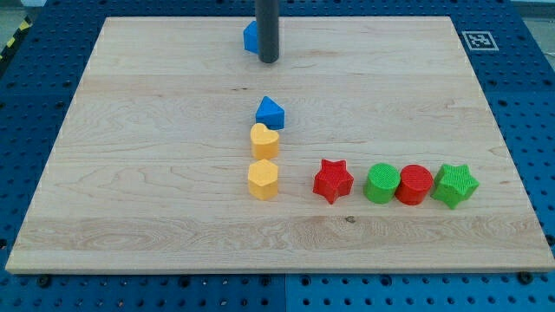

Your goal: Move the blue cube to the top left

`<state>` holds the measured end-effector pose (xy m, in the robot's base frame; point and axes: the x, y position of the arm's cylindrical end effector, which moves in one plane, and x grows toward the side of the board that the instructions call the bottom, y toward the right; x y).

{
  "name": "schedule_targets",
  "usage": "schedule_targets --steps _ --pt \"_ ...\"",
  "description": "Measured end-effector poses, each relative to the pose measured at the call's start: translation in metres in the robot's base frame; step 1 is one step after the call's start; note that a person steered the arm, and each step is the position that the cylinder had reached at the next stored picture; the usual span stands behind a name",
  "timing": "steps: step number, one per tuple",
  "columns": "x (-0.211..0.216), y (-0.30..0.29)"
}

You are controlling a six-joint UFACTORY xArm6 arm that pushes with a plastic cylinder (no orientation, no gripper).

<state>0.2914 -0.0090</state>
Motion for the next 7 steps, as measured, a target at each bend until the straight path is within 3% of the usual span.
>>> schedule_targets --steps 2,4,7 --pt "-0.037 0.004" --pt "-0.054 -0.029" --pt "-0.039 -0.064"
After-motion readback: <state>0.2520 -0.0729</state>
